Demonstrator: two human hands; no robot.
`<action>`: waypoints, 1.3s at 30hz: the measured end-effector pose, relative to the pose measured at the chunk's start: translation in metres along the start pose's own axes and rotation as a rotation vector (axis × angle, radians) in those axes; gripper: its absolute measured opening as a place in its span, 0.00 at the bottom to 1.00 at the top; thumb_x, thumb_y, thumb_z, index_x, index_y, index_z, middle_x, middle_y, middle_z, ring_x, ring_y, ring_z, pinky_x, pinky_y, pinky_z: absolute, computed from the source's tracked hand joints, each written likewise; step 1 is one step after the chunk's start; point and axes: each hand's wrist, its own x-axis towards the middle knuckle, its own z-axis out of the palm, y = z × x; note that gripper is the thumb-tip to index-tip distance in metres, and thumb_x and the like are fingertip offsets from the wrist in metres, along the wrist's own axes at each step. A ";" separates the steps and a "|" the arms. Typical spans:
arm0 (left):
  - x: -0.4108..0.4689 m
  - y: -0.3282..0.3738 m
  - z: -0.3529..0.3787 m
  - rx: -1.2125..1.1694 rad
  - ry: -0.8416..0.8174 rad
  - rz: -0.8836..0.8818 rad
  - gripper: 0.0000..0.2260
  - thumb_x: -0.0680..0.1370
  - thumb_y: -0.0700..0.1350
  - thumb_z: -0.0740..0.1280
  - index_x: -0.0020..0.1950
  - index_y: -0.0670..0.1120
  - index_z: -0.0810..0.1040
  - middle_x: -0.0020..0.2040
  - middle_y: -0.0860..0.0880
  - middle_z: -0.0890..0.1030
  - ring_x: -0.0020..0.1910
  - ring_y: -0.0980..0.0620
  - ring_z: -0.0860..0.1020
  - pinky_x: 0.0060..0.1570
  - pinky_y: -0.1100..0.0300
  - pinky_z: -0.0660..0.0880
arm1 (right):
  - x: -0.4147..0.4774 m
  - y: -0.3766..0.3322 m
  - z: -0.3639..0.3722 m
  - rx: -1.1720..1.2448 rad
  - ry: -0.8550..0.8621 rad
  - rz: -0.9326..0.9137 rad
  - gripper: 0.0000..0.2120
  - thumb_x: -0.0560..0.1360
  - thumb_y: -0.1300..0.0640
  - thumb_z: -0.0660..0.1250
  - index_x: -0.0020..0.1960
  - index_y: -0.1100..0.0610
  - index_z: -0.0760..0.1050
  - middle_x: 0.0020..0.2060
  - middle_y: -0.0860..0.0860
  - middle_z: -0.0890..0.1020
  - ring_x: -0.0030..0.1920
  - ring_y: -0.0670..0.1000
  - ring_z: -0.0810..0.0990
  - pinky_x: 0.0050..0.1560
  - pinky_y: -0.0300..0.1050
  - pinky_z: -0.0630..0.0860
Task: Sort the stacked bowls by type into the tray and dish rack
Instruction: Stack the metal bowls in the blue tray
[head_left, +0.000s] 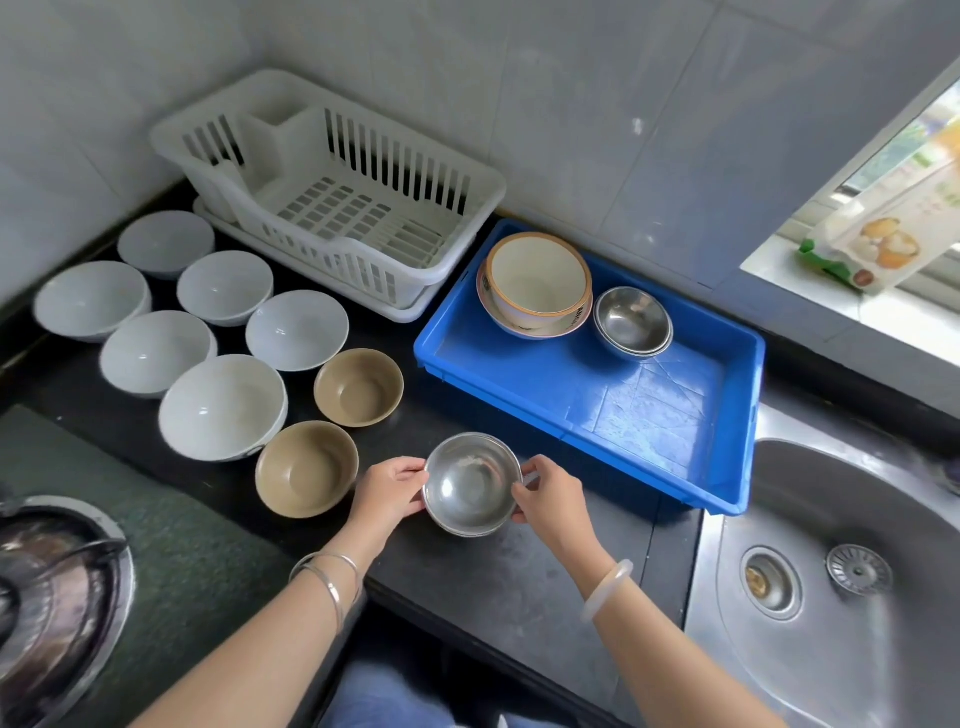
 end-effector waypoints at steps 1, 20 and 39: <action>0.000 0.001 -0.001 0.012 -0.011 -0.009 0.11 0.76 0.35 0.65 0.59 0.39 0.77 0.52 0.41 0.80 0.49 0.47 0.79 0.44 0.58 0.77 | 0.000 0.001 0.001 -0.004 0.005 -0.007 0.05 0.75 0.60 0.64 0.51 0.54 0.74 0.43 0.54 0.81 0.35 0.51 0.84 0.43 0.49 0.83; 0.011 0.059 0.004 0.187 -0.243 0.002 0.16 0.76 0.37 0.64 0.63 0.42 0.75 0.57 0.43 0.78 0.55 0.47 0.79 0.44 0.60 0.79 | 0.013 -0.003 -0.017 0.448 0.006 0.116 0.07 0.75 0.57 0.68 0.51 0.51 0.82 0.37 0.52 0.86 0.38 0.48 0.85 0.37 0.41 0.82; 0.048 0.177 0.187 0.027 -0.291 0.223 0.13 0.77 0.34 0.62 0.61 0.39 0.75 0.52 0.44 0.78 0.50 0.49 0.77 0.36 0.70 0.78 | 0.107 -0.013 -0.181 0.481 0.397 0.038 0.05 0.75 0.54 0.66 0.50 0.51 0.78 0.38 0.47 0.83 0.28 0.49 0.84 0.33 0.39 0.81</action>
